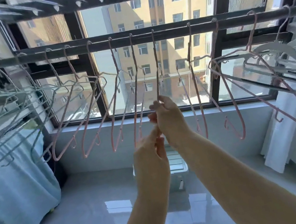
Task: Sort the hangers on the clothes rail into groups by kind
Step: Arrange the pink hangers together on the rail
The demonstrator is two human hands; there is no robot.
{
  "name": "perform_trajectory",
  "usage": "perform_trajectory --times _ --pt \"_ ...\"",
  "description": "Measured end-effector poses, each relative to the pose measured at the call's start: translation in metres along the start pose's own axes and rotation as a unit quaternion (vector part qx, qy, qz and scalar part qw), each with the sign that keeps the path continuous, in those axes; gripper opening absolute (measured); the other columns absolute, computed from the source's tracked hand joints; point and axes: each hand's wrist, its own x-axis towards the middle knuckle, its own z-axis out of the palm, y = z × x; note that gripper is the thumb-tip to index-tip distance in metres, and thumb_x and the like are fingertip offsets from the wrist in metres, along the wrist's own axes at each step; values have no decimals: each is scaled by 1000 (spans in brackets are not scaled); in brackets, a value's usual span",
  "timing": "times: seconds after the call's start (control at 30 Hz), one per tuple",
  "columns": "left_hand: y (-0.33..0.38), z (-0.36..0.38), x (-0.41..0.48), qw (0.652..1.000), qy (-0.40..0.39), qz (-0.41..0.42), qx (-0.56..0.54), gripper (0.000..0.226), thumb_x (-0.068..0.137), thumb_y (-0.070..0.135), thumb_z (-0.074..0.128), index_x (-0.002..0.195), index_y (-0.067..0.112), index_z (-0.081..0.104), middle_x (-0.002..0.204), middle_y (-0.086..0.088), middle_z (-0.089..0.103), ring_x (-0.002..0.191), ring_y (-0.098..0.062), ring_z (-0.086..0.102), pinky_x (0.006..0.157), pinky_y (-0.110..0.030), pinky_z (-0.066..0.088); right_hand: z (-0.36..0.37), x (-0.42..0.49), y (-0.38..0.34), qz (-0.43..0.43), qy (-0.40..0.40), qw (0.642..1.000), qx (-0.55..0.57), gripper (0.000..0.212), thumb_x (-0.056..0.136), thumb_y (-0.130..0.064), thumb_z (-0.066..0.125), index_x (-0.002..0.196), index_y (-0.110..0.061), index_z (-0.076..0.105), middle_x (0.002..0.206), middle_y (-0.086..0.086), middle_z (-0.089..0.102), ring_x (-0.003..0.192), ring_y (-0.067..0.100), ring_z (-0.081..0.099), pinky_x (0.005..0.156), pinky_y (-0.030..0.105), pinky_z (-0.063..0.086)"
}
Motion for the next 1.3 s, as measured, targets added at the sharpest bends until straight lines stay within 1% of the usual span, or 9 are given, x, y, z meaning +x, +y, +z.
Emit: perform_trajectory --times 0.2,0.33,0.53,0.63,0.77,0.87,0.97,1.13,1.3 --pt "7 4 2 998 -40 50 14 25 82 0 57 98 13 69 76 -2 68 58 4 47 63 1 36 -8 4 4 12 71 992 100 23 95 0 27 106 8 46 65 0 37 51 9 32 48 22 31" --pt "9 11 1 997 -51 64 -4 28 80 -2 59 102 13 69 76 -1 66 59 13 43 63 5 32 -16 7 4 6 75 990 118 29 95 2 27 92 -7 55 65 0 36 47 8 31 42 17 30" --pt "8 16 -2 995 -72 62 -18 31 83 2 58 108 18 66 83 1 67 69 -9 60 71 -15 46 -25 4 5 22 71 992 99 36 96 -1 31 127 -7 48 70 0 45 51 7 37 46 17 35" --pt "7 12 -10 992 -92 75 -46 32 84 10 59 114 18 62 98 4 67 85 -8 64 80 -16 48 -28 1 3 15 80 997 4 31 97 -9 34 125 -13 46 82 -1 53 64 8 49 69 28 48" --pt "2 -6 -10 989 34 133 -58 28 84 18 57 110 12 63 102 3 64 93 -5 58 85 -9 44 -27 -11 -5 -121 146 949 -252 43 95 -18 44 137 -16 36 131 3 46 122 15 43 104 27 32" --pt "-8 -17 -2 987 93 132 -26 32 85 17 52 116 11 59 114 -3 60 108 -8 51 96 -10 37 -9 -23 -20 -231 131 913 -310 48 93 -13 45 140 -12 33 144 2 35 135 14 30 106 15 18" --pt "-15 -25 0 995 56 77 12 42 86 20 54 127 11 50 129 -6 53 122 -16 47 103 -17 33 15 -19 -22 -173 36 936 -305 52 95 -13 43 143 -13 25 147 2 30 137 16 26 107 18 16" --pt "-28 -30 -4 999 21 26 35 40 82 7 63 121 10 57 99 -6 71 86 -18 67 78 -10 43 34 -4 -6 -10 -33 974 -223 51 95 -4 38 141 -8 20 133 11 41 111 21 48 88 25 46" --pt "-25 -30 -5 999 -7 30 16 18 83 5 60 99 10 68 76 -1 71 64 -3 60 64 5 37 40 -2 4 -7 0 981 -192 39 90 6 37 125 -10 40 117 7 52 103 24 58 86 34 51"
